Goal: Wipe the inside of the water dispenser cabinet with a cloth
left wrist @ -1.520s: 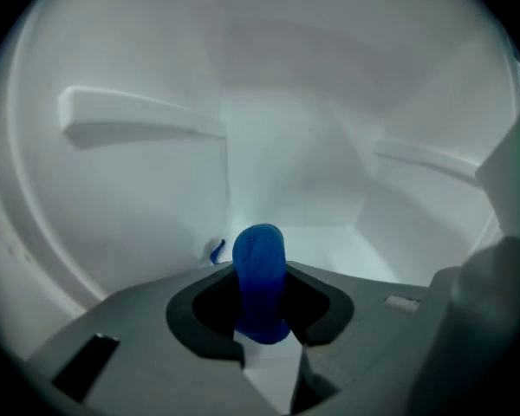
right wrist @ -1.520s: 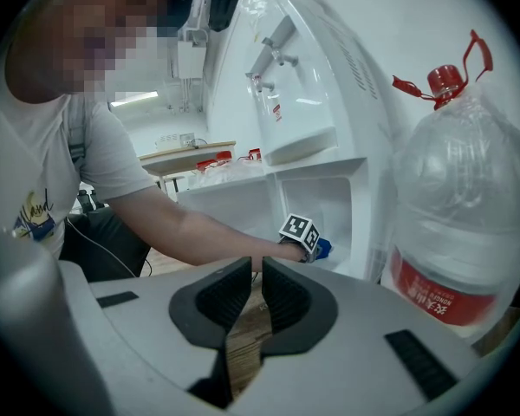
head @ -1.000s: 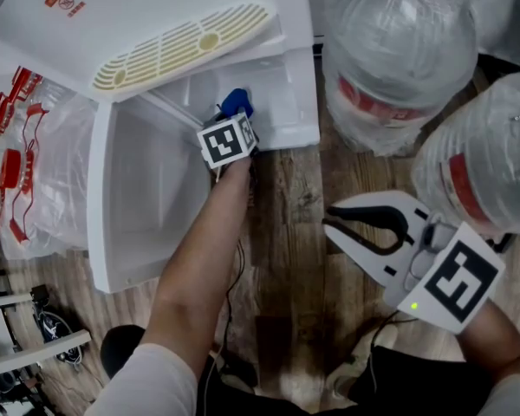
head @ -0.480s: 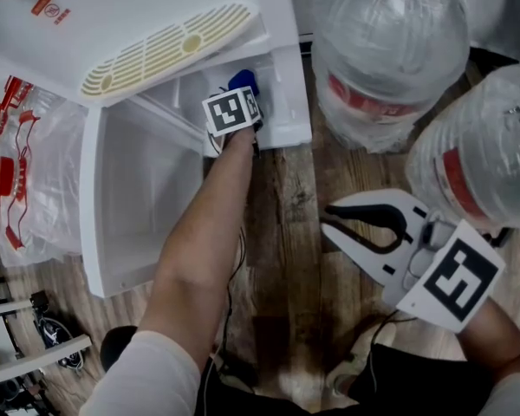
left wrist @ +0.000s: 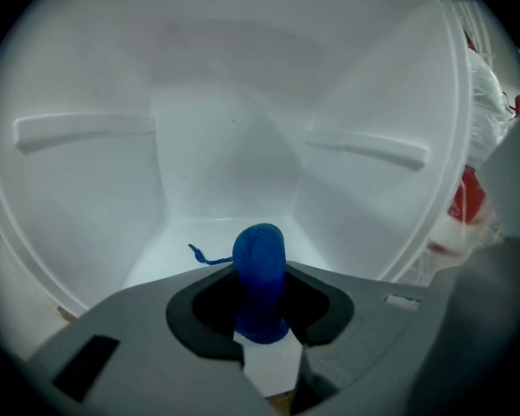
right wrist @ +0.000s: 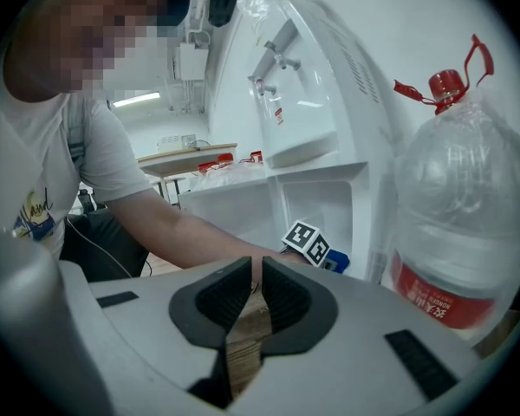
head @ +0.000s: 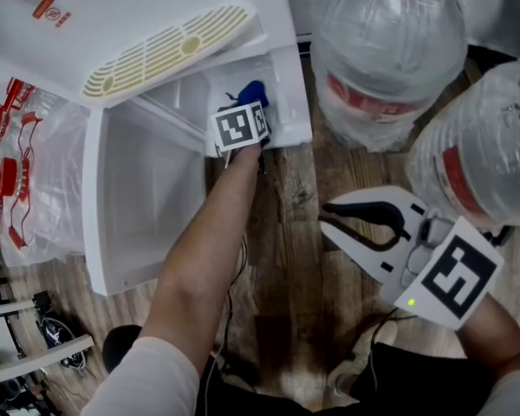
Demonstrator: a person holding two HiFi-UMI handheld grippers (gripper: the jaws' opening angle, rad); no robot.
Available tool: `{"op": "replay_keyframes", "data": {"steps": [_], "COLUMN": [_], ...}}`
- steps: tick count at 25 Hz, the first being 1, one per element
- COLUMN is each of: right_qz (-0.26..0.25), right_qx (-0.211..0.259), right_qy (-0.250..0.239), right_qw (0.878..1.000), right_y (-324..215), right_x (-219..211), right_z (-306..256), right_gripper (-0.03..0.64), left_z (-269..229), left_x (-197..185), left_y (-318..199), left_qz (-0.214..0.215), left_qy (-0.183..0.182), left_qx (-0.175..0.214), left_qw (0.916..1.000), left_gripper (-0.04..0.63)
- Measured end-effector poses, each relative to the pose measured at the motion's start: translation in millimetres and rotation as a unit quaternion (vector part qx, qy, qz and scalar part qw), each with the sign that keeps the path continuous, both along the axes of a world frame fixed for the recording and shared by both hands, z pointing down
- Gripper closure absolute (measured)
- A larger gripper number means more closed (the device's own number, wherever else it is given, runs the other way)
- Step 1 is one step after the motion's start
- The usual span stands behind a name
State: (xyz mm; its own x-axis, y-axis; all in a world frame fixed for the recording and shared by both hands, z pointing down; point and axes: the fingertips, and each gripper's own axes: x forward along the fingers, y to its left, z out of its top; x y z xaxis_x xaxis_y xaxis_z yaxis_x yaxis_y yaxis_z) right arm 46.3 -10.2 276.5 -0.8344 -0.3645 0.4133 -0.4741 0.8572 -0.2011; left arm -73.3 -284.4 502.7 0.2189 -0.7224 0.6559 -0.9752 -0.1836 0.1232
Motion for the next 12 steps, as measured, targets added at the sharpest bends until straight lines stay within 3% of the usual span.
{"op": "replay_keyframes", "data": {"steps": [12], "right_qz": [-0.008], "right_qx": [0.008], "right_qy": [-0.007], "right_qw": [1.000], "right_y": [0], "right_x": [-19], "right_z": [-6], "right_gripper": [0.581], "left_z": [-10], "left_x": [11], "left_y": [49], "left_qz": [0.030], "left_qy": [0.032], "left_qx": [0.000], "left_qw": [0.9990], "left_gripper": [0.491]}}
